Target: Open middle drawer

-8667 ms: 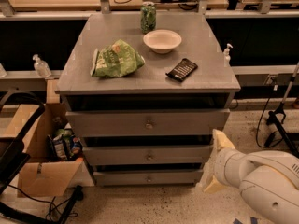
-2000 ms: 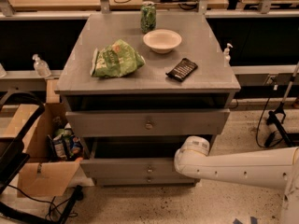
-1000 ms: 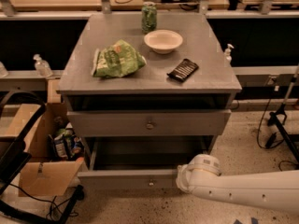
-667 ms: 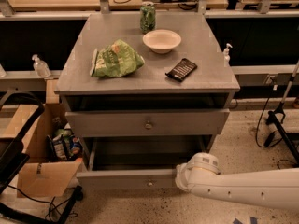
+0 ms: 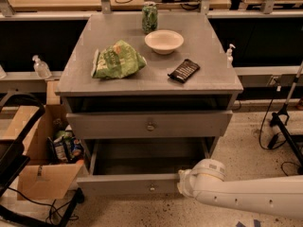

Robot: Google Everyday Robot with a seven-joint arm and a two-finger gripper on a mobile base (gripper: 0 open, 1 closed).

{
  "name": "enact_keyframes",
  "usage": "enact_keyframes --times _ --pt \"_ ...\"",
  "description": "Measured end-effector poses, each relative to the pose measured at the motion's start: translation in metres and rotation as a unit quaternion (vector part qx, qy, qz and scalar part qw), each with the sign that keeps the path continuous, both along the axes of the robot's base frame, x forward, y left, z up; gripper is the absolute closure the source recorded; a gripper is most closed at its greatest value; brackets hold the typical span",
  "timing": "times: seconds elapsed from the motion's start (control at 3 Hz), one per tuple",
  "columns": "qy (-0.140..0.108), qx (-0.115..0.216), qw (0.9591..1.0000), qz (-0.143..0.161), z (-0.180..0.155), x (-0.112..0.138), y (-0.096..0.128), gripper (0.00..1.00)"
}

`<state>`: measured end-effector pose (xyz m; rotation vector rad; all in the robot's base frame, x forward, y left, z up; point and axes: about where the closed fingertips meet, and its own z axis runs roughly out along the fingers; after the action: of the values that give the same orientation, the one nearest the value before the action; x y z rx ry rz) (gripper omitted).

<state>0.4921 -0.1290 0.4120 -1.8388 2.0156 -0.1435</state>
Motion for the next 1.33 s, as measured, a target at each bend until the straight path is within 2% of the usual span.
enact_keyframes --times 0.33,0.67,1.33 --pt "0.001 0.001 1.0 0.001 0.0006 -0.0011 0.0002 1.0" --pt "0.001 0.001 1.0 0.001 0.0011 -0.0011 0.0002 0.81" --pt "0.001 0.001 1.0 0.001 0.0014 -0.0011 0.0002 0.34"
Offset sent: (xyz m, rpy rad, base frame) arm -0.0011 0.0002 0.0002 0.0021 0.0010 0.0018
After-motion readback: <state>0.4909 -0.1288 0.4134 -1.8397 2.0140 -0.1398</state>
